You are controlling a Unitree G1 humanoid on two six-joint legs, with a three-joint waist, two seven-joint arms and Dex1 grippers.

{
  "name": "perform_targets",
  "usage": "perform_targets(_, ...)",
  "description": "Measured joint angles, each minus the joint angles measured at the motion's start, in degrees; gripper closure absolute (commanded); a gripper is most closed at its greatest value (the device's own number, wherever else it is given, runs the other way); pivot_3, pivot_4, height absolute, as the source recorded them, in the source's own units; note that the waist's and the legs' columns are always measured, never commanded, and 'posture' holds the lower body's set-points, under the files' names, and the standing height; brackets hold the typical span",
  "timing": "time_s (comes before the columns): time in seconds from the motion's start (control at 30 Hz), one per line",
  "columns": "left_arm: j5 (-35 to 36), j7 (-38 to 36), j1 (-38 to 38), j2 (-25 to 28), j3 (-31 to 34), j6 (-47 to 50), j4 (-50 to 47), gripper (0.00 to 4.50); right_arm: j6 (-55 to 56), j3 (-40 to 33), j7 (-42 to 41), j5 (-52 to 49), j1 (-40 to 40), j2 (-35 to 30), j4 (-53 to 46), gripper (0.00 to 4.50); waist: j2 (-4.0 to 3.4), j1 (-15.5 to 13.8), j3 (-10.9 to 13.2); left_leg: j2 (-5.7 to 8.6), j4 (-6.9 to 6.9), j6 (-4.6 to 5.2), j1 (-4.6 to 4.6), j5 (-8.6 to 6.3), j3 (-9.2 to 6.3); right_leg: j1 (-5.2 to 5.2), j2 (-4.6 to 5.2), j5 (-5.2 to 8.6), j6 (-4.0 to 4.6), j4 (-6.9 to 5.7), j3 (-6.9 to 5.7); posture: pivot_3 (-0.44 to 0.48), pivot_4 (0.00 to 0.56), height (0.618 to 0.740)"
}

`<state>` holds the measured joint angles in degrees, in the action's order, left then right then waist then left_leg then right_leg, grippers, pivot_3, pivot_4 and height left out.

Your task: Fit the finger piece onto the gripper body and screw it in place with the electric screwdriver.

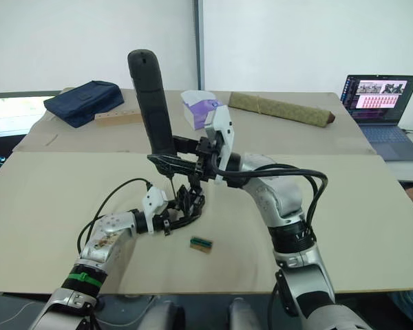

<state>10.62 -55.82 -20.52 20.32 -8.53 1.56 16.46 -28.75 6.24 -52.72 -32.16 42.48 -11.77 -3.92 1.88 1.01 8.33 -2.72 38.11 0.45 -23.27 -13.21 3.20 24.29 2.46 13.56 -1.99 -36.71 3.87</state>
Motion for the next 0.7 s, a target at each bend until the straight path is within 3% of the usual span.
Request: perform_targets(0.7, 0.02, -0.01, 0.0, 0.04, 0.0, 0.0, 0.02, 2.23, 1.04, 0.67, -0.77, 1.69, -0.76, 0.25, 0.01, 2.59, 0.0, 0.01, 0.0, 0.0, 0.0, 0.0, 0.0, 0.0, 0.0, 0.0, 0.0, 0.0, 0.0, -0.01, 0.0, 0.0, 0.15, 0.74)
